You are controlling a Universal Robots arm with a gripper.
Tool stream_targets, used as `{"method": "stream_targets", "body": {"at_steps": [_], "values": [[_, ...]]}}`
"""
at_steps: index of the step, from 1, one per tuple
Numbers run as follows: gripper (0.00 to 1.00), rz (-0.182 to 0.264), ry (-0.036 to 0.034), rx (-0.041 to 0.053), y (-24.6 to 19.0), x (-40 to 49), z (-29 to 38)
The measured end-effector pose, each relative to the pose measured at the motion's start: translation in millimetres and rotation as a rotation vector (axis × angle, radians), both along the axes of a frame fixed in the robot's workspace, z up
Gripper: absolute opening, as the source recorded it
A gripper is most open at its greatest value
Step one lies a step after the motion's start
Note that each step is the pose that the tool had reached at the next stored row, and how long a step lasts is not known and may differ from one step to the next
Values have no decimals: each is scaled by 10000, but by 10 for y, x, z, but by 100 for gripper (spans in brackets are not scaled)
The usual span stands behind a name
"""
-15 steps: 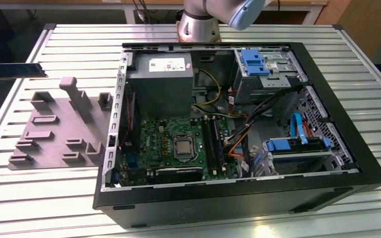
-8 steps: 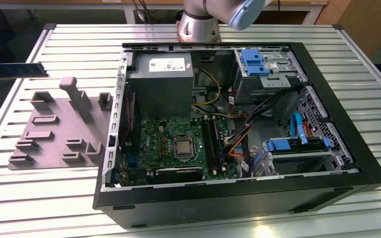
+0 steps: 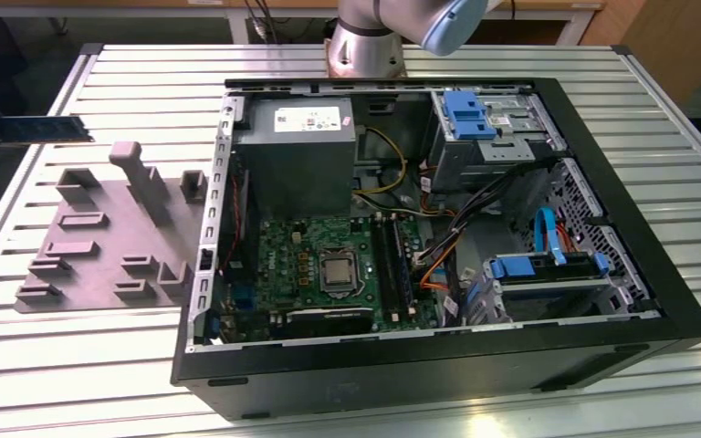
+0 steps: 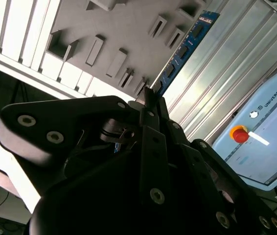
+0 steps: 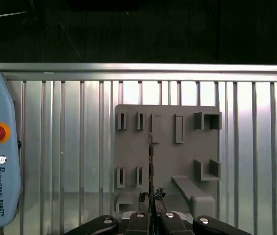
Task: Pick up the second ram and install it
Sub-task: 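Pick up the second ram and move it above second insertion slot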
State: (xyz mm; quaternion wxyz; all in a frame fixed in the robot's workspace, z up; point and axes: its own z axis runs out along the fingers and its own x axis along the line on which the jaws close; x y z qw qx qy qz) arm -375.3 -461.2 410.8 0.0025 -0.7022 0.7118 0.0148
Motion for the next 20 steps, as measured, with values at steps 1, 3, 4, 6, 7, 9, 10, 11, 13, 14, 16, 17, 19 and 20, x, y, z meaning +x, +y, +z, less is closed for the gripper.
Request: {"method": "stream_targets", "body": {"at_steps": [1, 3, 4, 6, 7, 9, 10, 11, 13, 14, 16, 17, 19, 20], "values": [[14, 0, 0, 0, 0, 3, 0], [14, 0, 0, 0, 0, 8, 0], [14, 0, 0, 0, 0, 11, 0], [14, 0, 0, 0, 0, 15, 0], [14, -1, 0, 0, 0, 18, 0], [14, 0, 0, 0, 0, 23, 0], [14, 0, 0, 0, 0, 25, 0], [14, 0, 0, 0, 0, 28, 0], [14, 0, 0, 0, 0, 34, 0], [14, 0, 0, 0, 0, 37, 0], [14, 0, 0, 0, 0, 45, 0], [14, 1, 1, -1, 0, 50, 1], [14, 1, 0, 0, 0, 60, 0], [14, 0, 0, -1, 0, 66, 0]]}}
